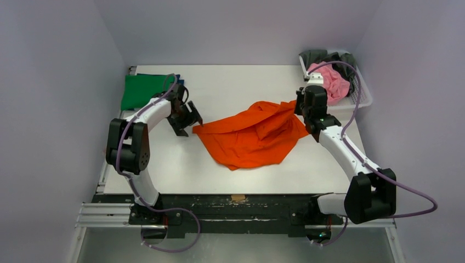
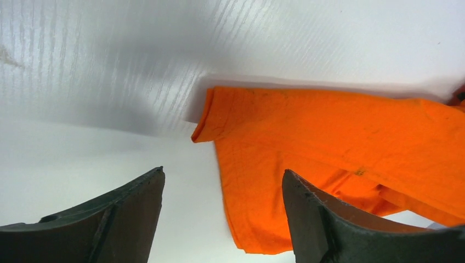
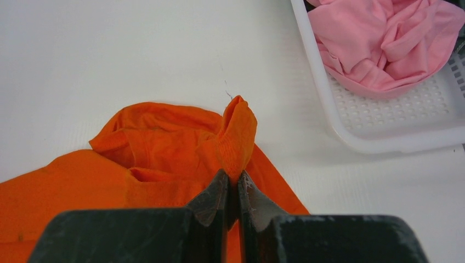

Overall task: Fold and stack the t-shirts
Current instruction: Flatten out the tshirt

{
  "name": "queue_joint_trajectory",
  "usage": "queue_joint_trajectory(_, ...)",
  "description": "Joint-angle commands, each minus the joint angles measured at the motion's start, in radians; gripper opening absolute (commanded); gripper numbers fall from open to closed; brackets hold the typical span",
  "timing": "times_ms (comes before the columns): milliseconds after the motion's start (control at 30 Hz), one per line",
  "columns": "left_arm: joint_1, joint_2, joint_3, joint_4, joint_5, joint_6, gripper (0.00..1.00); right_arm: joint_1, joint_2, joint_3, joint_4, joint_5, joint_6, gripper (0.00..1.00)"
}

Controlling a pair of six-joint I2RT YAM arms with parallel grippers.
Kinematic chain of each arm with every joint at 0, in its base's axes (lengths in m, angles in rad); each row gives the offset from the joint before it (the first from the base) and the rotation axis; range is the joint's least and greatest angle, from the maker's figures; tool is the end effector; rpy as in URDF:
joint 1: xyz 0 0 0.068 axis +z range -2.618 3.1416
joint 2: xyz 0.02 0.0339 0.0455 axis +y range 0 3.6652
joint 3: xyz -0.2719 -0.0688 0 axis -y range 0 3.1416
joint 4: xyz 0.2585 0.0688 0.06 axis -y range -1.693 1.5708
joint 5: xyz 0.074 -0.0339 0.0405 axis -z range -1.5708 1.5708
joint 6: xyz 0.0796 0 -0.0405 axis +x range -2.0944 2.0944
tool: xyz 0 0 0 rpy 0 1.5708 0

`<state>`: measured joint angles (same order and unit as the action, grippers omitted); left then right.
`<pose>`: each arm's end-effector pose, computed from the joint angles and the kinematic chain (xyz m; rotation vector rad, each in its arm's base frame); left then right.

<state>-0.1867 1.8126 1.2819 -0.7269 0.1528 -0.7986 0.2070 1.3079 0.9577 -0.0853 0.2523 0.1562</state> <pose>0.3765 -0.0835 0.1532 -0.8427 2.7846 -0.4134 0.3463 0.0524 0.2800 0.1101 1.9886 -0.0190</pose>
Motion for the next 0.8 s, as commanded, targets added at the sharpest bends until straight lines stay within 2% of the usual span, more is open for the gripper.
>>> queue_joint_trajectory(0, -0.008, 0.021, 0.037, 0.050, 0.019, -0.050, 0.74, -0.006, -0.038, -0.004, 0.015, 0.022, -0.006, 0.00)
queue_joint_trajectory(267, -0.009, 0.098, 0.055, 0.093, -0.005, -0.086, 0.51, -0.007, -0.042, -0.001, 0.009, 0.011, -0.012, 0.00)
queue_joint_trajectory(467, -0.011, 0.116, 0.059, 0.105, -0.002, -0.090, 0.28, -0.008, -0.054, -0.001, 0.006, 0.010, -0.018, 0.00)
queue_joint_trajectory(633, -0.011, 0.128, 0.085, 0.086, -0.059, -0.076, 0.24, -0.008, -0.055, -0.001, 0.005, 0.005, -0.020, 0.00)
queue_joint_trajectory(767, -0.011, 0.142, 0.121, 0.061, -0.070, -0.065, 0.15, -0.008, -0.060, 0.000, 0.002, 0.005, -0.023, 0.00)
